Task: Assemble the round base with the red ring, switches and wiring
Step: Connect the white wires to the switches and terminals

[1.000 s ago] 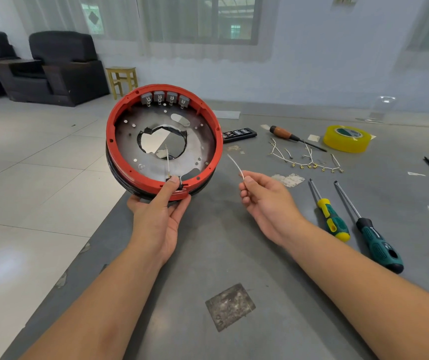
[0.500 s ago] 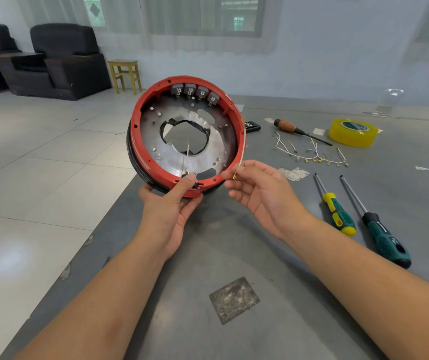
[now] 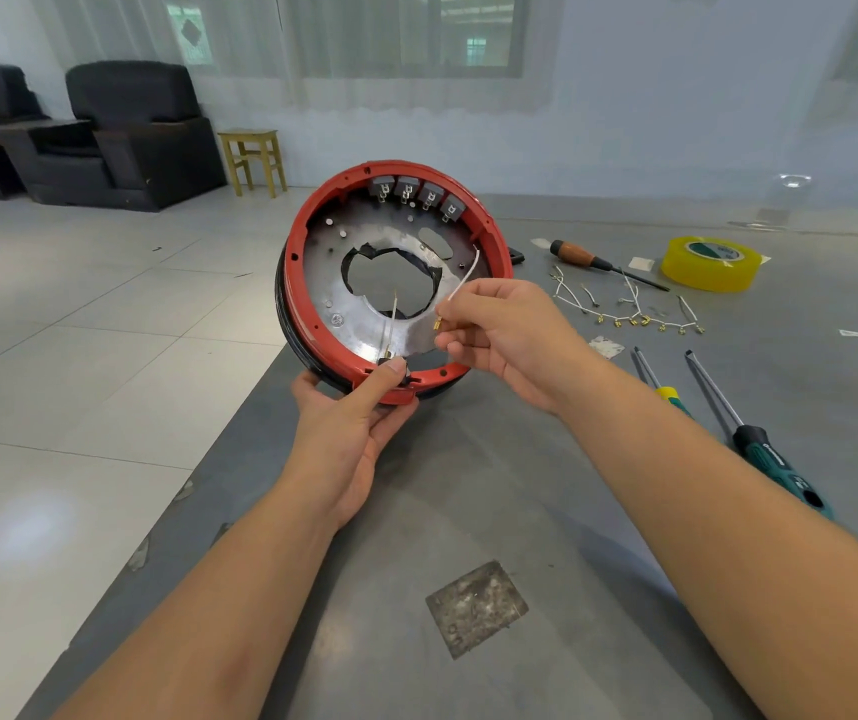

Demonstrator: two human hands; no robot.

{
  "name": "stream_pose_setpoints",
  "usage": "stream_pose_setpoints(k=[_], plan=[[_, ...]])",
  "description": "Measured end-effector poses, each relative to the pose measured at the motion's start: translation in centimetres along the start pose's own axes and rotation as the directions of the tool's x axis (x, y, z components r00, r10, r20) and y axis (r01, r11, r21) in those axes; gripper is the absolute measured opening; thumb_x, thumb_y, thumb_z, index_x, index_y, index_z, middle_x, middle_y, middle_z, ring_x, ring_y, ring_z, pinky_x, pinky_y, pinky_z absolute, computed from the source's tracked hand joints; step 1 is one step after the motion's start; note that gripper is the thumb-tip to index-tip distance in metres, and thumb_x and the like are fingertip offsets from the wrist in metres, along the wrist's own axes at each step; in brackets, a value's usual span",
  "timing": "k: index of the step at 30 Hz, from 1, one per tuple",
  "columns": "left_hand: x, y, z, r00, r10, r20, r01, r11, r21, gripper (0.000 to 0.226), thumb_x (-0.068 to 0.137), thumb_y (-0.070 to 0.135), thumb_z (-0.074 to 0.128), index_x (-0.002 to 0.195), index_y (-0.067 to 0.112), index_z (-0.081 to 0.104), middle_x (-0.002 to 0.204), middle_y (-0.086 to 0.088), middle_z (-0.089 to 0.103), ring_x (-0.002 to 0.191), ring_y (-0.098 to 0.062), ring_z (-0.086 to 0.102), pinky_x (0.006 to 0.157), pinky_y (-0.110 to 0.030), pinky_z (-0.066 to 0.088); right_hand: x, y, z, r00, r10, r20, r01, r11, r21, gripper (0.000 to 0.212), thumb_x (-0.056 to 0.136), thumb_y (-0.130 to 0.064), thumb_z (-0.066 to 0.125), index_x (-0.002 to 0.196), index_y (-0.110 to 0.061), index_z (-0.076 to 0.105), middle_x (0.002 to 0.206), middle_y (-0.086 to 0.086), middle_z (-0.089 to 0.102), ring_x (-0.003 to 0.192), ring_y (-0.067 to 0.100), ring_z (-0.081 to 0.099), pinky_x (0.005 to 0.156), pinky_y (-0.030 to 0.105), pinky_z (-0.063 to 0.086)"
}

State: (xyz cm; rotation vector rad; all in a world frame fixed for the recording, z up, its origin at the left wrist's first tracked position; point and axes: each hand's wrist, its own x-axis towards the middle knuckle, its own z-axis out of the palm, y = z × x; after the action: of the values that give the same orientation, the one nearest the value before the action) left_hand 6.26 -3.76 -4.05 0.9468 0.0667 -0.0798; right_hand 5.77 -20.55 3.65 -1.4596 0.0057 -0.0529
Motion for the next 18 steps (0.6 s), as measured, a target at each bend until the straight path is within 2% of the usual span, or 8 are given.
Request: stream_pose_setpoints(k=[4,10,14,18], plan=[[0.2,0.0,-0.2,1.0,-0.012,0.004,0.012,1.0,0.0,0.086,0.084,0.006,0.086,0.147,0.026,0.031,0.119,-0.019,0.075,0.102,-0.033,0.078,0.082,-0.041,0.066,0.6,-1.3,0.4,0.995,0.04,0.089,-0.037,0.998,-0.043,0.002,0.092,-0.004,0.068,0.092,-0.003,0.067,0.082,0.014,0.073,0.064,0.016,0.07,0.065,0.023,0.06],[0.3,-0.2,-0.2,1.0,-0.009,0.017,0.009,1.0,0.014,0.086,0.084,0.007,0.086,0.146,0.028,0.031,0.12,-0.018,0.074,0.102,-0.034,0.078,0.083,-0.041,0.065,0.6,-0.9,0.5,0.993,0.046,0.108,-0.03,0.99,-0.14,0.014,0.089,0.003,0.068,0.095,-0.007,0.061,0.08,0.014,0.075,0.065,0.019,0.072,0.058,0.024,0.057],[0.3,-0.3,-0.3,1.0,-0.002,0.026,0.001,1.0,0.024,0.085,0.083,0.008,0.087,0.144,0.029,0.032,0.122,-0.017,0.075,0.102,-0.034,0.078,0.083,-0.041,0.066,0.9,-0.9,0.3,0.99,0.063,0.126,-0.042,0.986,-0.159,0.018,0.087,0.001,0.073,0.096,-0.009,0.06,0.087,0.017,0.077,0.073,0.022,0.076,0.057,0.025,0.057],[0.4,-0.3,-0.3,1.0,-0.004,0.019,0.003,1.0,0.027,0.09,0.079,0.008,0.089,0.145,0.03,0.032,0.119,-0.016,0.076,0.101,-0.034,0.078,0.083,-0.042,0.066,1.3,-0.9,0.1,0.991,0.063,0.114,-0.044,0.985,-0.167,0.019,0.086,0.0,0.076,0.096,-0.007,0.062,0.084,0.016,0.078,0.075,0.023,0.078,0.058,0.024,0.058]])
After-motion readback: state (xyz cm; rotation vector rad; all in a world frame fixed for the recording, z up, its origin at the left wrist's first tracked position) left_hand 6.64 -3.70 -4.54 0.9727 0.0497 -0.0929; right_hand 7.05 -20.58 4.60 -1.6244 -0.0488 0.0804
